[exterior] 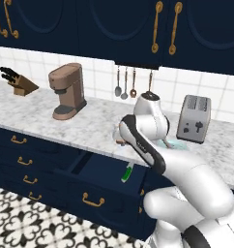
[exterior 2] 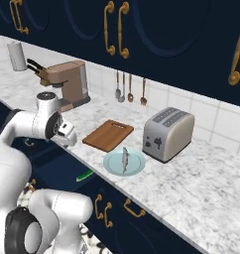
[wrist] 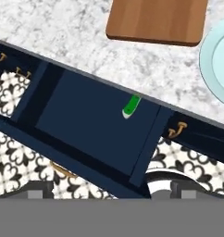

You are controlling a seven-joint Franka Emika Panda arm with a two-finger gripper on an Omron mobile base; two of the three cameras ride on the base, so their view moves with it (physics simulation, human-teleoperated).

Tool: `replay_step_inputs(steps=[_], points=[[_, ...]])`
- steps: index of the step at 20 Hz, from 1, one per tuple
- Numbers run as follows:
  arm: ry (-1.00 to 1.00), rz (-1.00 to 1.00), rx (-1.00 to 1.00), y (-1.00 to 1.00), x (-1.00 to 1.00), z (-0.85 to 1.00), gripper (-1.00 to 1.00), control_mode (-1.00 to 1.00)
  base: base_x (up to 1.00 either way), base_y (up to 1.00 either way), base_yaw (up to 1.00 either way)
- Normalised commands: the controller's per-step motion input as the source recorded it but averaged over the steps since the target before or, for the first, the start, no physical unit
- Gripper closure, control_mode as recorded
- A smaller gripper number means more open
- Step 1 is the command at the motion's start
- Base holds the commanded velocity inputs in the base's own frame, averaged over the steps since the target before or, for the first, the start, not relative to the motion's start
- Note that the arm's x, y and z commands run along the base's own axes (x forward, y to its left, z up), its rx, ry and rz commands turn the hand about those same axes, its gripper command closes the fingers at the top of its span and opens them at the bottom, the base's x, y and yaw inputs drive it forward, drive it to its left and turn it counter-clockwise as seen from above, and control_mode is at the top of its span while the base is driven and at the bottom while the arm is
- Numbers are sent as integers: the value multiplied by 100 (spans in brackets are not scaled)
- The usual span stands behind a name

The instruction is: Pick up the knife from the drawer and place it on the cutting board. Then place the meat from the plate to the cutting board.

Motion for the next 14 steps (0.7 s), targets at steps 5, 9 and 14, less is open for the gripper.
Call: replay_step_inputs(steps=[5, 9, 14], points=[[-1, -18, -1, 47, 1, -56, -100, -100, 0, 0, 0], [0, -11, -1, 6, 16, -53, -100, -100, 0, 0, 0], [3, -9, 0, 0, 5, -66, -100, -100, 0, 0, 0]])
